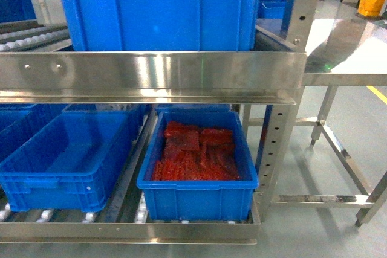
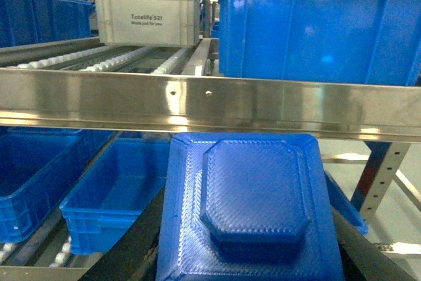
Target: Sort blue parts and orange caps into right shelf containers
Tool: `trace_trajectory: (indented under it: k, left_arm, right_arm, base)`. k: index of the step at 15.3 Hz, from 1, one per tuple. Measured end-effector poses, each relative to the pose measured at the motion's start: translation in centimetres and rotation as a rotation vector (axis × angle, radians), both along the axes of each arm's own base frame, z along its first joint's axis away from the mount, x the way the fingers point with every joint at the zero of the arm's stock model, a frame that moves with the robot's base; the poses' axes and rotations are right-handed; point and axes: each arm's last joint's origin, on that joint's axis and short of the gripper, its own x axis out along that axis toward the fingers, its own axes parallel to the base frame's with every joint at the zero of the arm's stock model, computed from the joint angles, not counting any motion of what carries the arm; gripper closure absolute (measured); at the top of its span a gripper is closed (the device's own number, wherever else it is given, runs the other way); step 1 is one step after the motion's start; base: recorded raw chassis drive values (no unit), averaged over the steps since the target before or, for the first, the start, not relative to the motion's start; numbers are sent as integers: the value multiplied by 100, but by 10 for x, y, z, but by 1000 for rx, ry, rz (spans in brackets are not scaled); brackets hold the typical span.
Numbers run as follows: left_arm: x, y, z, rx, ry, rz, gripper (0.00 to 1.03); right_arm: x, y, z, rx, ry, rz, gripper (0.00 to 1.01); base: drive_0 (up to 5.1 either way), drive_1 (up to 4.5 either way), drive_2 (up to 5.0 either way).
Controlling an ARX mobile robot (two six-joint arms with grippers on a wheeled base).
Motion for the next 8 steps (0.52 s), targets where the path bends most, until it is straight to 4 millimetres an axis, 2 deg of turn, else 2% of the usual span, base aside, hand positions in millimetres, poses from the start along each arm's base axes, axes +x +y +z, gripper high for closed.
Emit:
trace_trajectory:
  k: [8]
  left_arm:
    - [0, 0, 0, 0, 0, 0, 61]
  right_arm:
    - [0, 0, 0, 0, 0, 0, 58]
  base:
    - [-509, 237, 237]
